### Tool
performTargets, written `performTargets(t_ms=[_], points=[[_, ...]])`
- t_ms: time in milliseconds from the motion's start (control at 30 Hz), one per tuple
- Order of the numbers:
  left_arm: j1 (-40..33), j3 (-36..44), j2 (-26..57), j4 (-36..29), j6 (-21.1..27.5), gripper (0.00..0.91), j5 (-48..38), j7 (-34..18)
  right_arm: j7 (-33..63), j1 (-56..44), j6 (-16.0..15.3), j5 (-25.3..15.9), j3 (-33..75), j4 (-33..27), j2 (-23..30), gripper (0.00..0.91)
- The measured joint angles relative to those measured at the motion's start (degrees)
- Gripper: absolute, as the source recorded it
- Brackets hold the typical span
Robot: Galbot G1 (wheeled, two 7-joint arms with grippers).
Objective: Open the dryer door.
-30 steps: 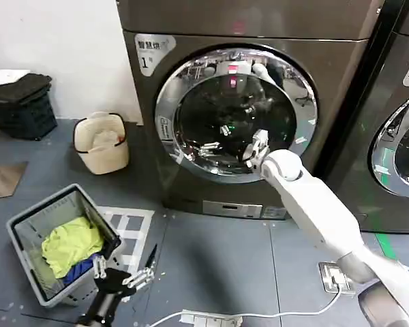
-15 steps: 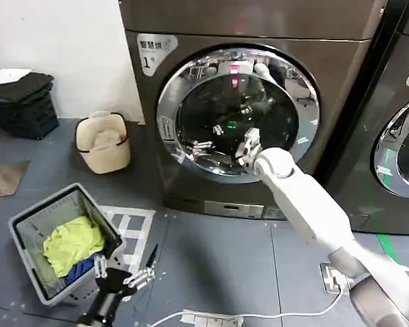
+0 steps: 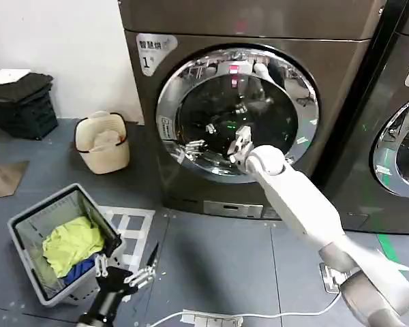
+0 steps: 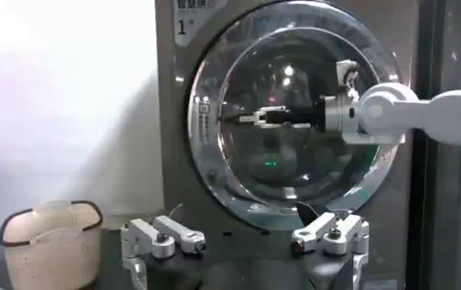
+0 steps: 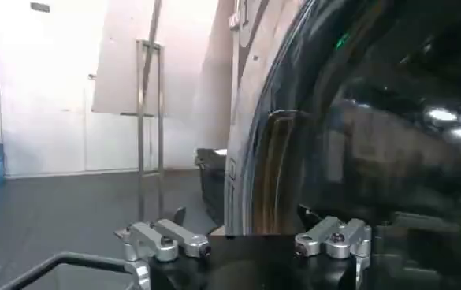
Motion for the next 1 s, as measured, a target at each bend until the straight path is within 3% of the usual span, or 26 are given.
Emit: performTargets(t_ms=[1000], points=[[-0.1,0.9,-0.1,-1.0,0.0,0.907,0.2,0.0,1.8,0.9,-0.3,-3.2,-0.7,-3.8,4.3,0.907]])
